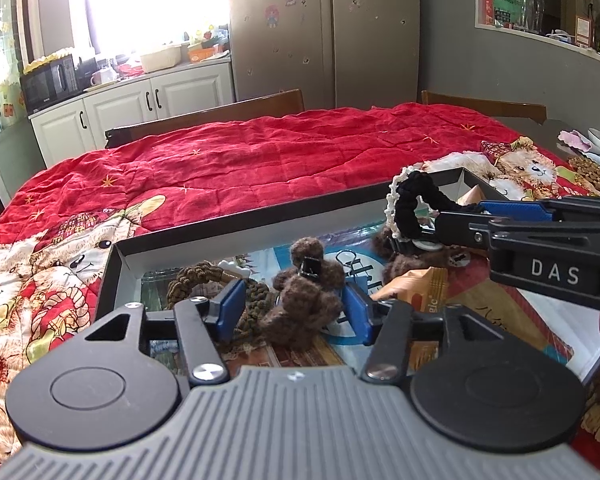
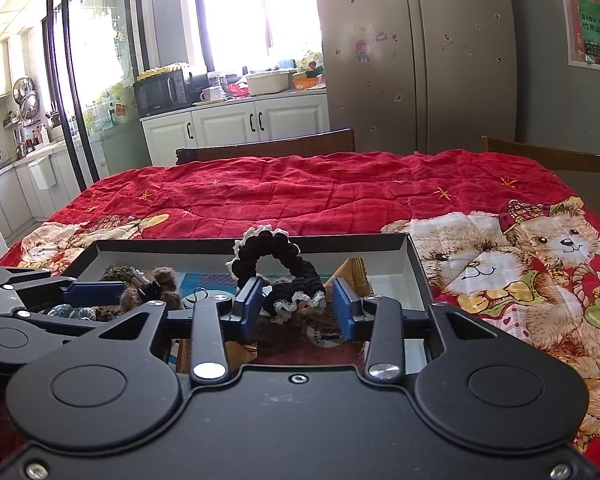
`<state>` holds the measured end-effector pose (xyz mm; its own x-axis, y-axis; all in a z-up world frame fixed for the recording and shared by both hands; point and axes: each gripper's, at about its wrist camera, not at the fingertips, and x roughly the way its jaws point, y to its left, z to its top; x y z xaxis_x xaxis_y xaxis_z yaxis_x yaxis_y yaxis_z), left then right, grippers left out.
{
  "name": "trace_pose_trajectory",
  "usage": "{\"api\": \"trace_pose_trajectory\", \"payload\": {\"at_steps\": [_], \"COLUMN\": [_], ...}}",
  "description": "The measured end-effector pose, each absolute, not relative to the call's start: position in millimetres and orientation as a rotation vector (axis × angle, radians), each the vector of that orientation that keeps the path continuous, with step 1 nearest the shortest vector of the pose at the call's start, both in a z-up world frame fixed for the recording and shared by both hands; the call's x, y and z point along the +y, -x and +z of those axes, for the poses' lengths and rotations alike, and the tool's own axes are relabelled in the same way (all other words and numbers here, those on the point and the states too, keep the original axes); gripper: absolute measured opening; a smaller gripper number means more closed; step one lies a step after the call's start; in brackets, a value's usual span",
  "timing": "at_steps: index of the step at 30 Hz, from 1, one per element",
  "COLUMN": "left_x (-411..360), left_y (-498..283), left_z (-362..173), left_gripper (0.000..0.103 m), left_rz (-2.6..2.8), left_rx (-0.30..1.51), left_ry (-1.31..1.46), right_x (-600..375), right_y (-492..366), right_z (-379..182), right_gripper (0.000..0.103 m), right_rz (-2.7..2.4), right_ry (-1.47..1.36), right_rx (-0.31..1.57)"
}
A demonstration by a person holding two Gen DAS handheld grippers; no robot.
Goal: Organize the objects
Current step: 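Open the right tool releasing the scrunchie while the left tool opens releasing the pompom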
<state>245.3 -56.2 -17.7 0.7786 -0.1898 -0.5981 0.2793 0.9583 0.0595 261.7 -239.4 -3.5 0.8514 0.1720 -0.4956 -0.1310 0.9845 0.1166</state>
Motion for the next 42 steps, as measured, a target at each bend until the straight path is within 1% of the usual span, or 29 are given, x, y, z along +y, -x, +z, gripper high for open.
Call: {"api": "trace_pose_trajectory", "payload": {"at_steps": [3, 9, 18, 42], "left_x": [-56, -57, -56, -46], "left_y": [-244, -242, -237, -217], "left_z": [-17, -15, -10, 12], "left_gripper": [0.074, 0.075, 0.081, 0.085], "left_rz": [-0.254, -0.253, -0.248, -0.226], "left_rx": [0.620, 0.611, 0.586, 0.517], "left_ry": [-0.152, -0.159, -0.162, -0.128], "right_x": [-239, -239, -239, -238], "right_y": [-260, -258, -253, -230], "right_z": [-3, -1, 3, 25], "right_gripper": [0.041, 0.043, 0.043, 0.045], "right_rz": [0.159, 0.158, 0.155, 0.171], "right_ry": [-0.079, -0.080, -0.082, -0.098], "right_rx": [0.525, 0.514, 0.490, 0.432]}}
